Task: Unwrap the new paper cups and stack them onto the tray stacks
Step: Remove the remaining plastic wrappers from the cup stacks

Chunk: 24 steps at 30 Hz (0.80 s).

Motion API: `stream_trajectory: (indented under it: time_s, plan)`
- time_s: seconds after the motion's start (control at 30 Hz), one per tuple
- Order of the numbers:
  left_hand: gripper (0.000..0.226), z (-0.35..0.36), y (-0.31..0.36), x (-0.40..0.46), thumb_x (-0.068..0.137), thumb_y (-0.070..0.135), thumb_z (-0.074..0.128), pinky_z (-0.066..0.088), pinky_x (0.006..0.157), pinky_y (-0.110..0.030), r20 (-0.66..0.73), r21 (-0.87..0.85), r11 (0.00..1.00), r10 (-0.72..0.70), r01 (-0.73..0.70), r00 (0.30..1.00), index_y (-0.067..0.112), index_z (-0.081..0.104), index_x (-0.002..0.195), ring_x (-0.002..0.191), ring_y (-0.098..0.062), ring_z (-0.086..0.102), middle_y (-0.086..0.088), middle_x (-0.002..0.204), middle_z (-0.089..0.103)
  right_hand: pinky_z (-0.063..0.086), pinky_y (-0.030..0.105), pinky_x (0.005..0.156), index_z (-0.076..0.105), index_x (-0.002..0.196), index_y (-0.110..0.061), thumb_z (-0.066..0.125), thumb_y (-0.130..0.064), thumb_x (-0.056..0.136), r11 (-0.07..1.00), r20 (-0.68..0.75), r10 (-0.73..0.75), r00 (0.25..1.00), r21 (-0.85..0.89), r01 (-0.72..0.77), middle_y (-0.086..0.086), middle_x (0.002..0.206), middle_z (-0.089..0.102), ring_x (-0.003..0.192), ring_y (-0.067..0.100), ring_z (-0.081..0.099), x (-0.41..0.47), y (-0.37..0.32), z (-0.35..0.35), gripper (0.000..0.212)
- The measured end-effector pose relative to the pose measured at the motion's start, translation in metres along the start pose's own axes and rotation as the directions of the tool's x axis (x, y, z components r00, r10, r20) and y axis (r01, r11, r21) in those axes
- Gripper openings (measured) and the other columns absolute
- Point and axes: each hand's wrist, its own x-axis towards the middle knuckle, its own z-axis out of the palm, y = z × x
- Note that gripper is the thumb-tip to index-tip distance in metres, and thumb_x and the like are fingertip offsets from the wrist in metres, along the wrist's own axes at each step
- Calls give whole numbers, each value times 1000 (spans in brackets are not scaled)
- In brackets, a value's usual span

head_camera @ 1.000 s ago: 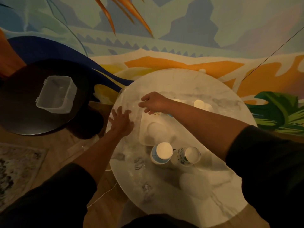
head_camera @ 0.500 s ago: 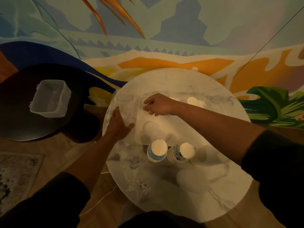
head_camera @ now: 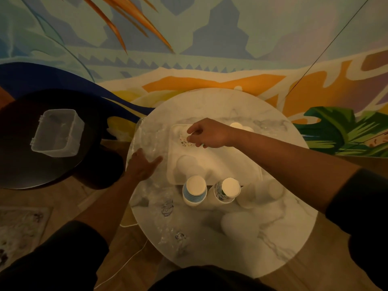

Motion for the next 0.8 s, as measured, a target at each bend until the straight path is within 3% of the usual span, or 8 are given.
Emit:
stream_trajectory:
  time_s: [0.07, 0.17, 0.27, 0.43, 0.6, 0.73, 0.8]
  plan:
    - [116, 2, 0, 0, 76, 76, 67, 33, 118, -51, 41, -49, 999, 13, -11, 999, 10, 19, 158, 146, -36, 34, -15, 161, 32, 59, 42, 84, 63, 132, -8, 66, -29, 97, 1000, -4, -4, 1000, -7, 4, 8, 110, 73, 96, 24, 72, -2, 3, 0, 41]
    - [124, 1, 3, -2, 68, 81, 67, 33, 118, -52, 10, -76, 997, 1, 0, 1000, 12, 19, 158, 146, -35, 34, -13, 161, 32, 59, 43, 81, 66, 127, -6, 68, -29, 96, 1000, -4, 6, 1000, -14, -6, 14, 108, 73, 96, 28, 72, -3, 8, 2, 39]
    - [115, 0, 7, -4, 76, 72, 70, 32, 119, -52, -25, -41, 999, 8, -9, 1000, 12, 17, 159, 147, -36, 31, -15, 163, 28, 58, 42, 77, 69, 119, -3, 67, -30, 96, 1000, -3, 15, 1000, -26, -15, 17, 106, 73, 95, 30, 71, -1, 15, 4, 35]
    - [116, -6, 5, -6, 72, 75, 69, 37, 115, -54, -34, -46, 999, 19, -20, 999, 14, 20, 158, 144, -38, 37, -16, 160, 31, 48, 17, 59, 74, 109, -9, 67, -28, 96, 996, 2, 10, 1000, -85, -10, 5, 96, 75, 90, 25, 73, 1, 20, 7, 24]
    - [114, -10, 8, -10, 70, 77, 69, 40, 113, -54, -68, -69, 997, 14, -19, 998, 17, 25, 156, 141, -37, 41, -15, 157, 34, 57, 38, 78, 74, 91, -11, 69, -24, 94, 992, 15, 11, 1000, -123, -10, 8, 92, 74, 90, 29, 72, 6, 31, 9, 14]
    - [110, -10, 12, -13, 78, 68, 71, 35, 117, -52, -80, -45, 998, 33, -37, 996, 13, 20, 158, 146, -36, 34, -16, 161, 27, 56, 38, 82, 72, 111, -5, 69, -23, 95, 987, 31, 8, 999, -158, -3, 6, 94, 72, 85, 24, 69, 8, 34, 11, 23]
    - [111, -11, 13, -14, 78, 70, 70, 35, 117, -53, -81, -40, 998, 42, -45, 996, 13, 19, 159, 146, -37, 33, -15, 162, 25, 56, 39, 83, 72, 108, -3, 69, -22, 95, 986, 42, 5, 999, -169, 3, 5, 88, 70, 82, 21, 67, 10, 38, 12, 24]
